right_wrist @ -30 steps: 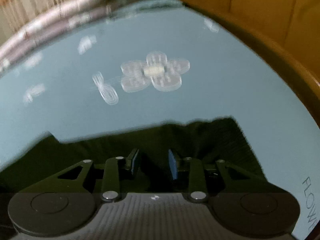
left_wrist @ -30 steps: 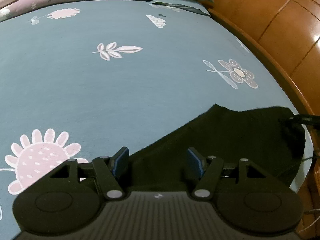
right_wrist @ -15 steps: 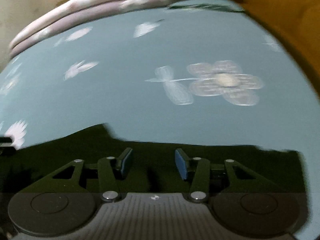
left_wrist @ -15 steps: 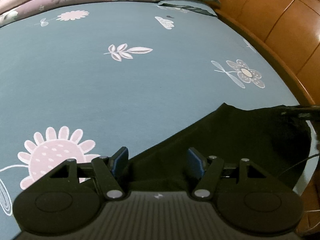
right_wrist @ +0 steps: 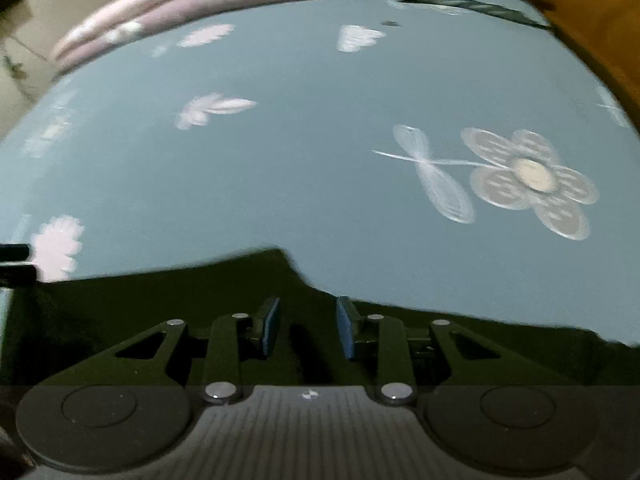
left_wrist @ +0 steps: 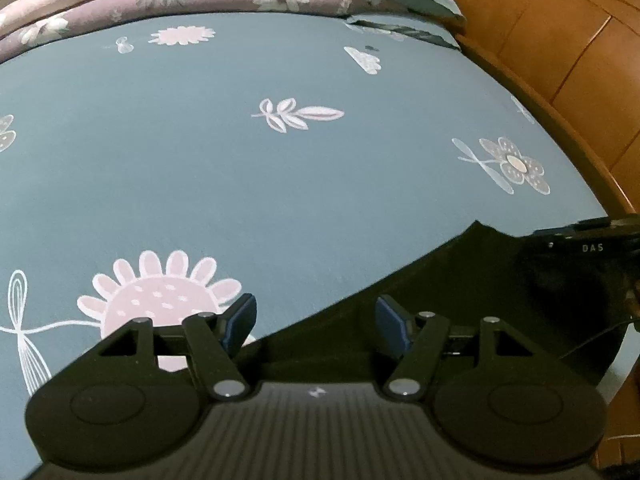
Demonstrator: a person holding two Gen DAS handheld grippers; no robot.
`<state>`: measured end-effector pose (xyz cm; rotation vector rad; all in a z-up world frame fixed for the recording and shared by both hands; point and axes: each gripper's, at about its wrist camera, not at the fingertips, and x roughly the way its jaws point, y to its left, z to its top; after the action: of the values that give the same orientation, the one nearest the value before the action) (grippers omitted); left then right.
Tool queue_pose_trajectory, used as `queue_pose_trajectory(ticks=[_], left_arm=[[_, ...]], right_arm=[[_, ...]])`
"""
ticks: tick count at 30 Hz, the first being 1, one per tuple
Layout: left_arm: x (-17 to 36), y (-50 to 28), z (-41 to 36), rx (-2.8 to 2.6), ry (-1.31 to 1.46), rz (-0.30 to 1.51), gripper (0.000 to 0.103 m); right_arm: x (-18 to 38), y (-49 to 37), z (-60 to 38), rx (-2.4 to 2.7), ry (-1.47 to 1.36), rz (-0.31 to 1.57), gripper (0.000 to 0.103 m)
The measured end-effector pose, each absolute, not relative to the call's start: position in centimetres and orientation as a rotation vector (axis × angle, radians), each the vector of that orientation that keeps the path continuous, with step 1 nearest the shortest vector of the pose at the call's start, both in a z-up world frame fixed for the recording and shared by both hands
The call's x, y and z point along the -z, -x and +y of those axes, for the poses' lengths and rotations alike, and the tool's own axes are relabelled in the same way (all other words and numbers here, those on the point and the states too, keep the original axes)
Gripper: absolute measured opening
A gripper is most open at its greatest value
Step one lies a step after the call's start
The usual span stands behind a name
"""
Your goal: Fold clothes
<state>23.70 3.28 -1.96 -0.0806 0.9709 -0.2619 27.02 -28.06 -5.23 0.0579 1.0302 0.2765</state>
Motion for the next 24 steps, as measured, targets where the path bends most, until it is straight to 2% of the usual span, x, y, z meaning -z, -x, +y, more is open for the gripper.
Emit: queue_pose_trajectory(ticks=[7,16,24], left_arm=[[1.9,-23.0,4.2,0.250,0.090,0.964,0.066],[2.0,-22.2,5.9,0.221,0.093,0.972,0.067],[2.1,-21.2,6.9,0.191,0.103,0.973,0.067]], right_arm=[[8.6,-28.6,-24.1,-0.305,0.032,1.101,0.035],[5.5,-27.8,-21.7,-0.409,0.036,1.020,0.036],[8.3,-29.1,-15.3,-0.559,0.149,1.075,0.036]])
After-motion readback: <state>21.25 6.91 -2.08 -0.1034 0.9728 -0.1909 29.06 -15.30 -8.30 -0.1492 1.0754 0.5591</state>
